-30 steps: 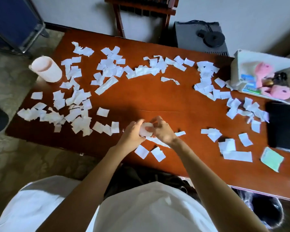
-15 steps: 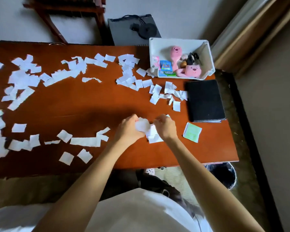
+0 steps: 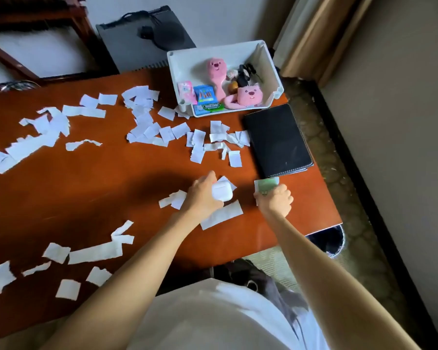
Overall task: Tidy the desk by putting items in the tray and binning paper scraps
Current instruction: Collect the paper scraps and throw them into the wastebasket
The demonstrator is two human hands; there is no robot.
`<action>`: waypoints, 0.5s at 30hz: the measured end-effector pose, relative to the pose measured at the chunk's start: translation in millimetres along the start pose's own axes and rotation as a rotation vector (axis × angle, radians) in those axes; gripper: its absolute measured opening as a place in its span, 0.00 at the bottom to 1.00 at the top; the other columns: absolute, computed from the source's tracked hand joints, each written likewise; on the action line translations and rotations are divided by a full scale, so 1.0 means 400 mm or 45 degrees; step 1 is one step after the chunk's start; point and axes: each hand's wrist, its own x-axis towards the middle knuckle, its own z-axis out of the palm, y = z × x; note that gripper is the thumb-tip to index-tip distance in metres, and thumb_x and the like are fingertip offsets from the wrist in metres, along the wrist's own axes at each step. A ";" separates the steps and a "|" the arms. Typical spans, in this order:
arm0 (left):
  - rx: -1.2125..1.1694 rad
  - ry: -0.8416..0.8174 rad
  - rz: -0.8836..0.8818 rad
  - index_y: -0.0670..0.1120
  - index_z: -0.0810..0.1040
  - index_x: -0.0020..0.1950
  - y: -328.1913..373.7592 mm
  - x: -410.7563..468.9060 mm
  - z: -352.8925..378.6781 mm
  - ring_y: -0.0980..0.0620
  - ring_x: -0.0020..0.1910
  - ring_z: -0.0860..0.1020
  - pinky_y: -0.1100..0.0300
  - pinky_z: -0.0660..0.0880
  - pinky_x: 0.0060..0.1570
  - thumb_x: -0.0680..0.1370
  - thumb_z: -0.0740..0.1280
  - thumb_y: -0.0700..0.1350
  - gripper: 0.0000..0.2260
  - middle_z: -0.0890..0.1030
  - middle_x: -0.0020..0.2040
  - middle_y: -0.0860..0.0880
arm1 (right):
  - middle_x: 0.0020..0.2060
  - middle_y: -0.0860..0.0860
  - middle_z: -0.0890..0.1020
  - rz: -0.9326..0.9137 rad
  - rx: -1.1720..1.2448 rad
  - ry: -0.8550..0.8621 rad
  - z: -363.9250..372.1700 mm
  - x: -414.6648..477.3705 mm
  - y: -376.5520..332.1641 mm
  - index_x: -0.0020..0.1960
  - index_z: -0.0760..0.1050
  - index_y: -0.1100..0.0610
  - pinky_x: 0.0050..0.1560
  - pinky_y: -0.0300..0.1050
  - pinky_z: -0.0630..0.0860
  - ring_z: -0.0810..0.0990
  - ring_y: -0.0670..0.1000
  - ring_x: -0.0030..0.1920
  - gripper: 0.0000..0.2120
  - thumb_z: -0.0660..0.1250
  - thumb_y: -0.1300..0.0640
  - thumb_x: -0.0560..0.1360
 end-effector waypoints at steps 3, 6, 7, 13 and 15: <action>-0.034 0.000 0.003 0.44 0.66 0.60 0.000 0.004 -0.005 0.47 0.62 0.71 0.58 0.75 0.51 0.70 0.73 0.41 0.22 0.73 0.60 0.44 | 0.56 0.61 0.78 -0.157 0.184 -0.055 -0.008 -0.022 -0.019 0.58 0.67 0.63 0.48 0.51 0.77 0.78 0.62 0.54 0.14 0.61 0.56 0.77; -0.133 0.041 0.013 0.43 0.67 0.59 0.011 0.014 -0.014 0.48 0.62 0.72 0.61 0.74 0.48 0.70 0.73 0.39 0.22 0.74 0.59 0.44 | 0.49 0.57 0.81 -0.470 0.257 -0.066 -0.030 -0.054 -0.051 0.50 0.69 0.60 0.31 0.40 0.71 0.80 0.56 0.44 0.07 0.58 0.56 0.80; -0.169 0.071 0.013 0.43 0.67 0.57 0.017 0.019 -0.020 0.48 0.61 0.73 0.62 0.73 0.45 0.70 0.74 0.40 0.21 0.74 0.58 0.44 | 0.46 0.56 0.80 -0.542 0.296 -0.088 -0.042 -0.058 -0.067 0.46 0.68 0.58 0.29 0.39 0.69 0.79 0.55 0.42 0.07 0.58 0.56 0.80; -0.402 0.335 -0.006 0.44 0.66 0.49 0.060 0.090 -0.092 0.45 0.52 0.76 0.61 0.68 0.38 0.67 0.75 0.39 0.20 0.78 0.52 0.42 | 0.34 0.55 0.74 -0.689 0.462 -0.110 -0.112 0.027 -0.215 0.29 0.63 0.55 0.31 0.44 0.65 0.71 0.52 0.34 0.19 0.60 0.58 0.78; -0.420 0.425 -0.039 0.45 0.64 0.47 0.081 0.137 -0.132 0.42 0.51 0.76 0.59 0.67 0.38 0.67 0.75 0.40 0.20 0.78 0.50 0.41 | 0.27 0.52 0.71 -0.785 0.472 -0.124 -0.140 0.069 -0.282 0.30 0.65 0.58 0.28 0.40 0.62 0.66 0.50 0.28 0.17 0.62 0.59 0.77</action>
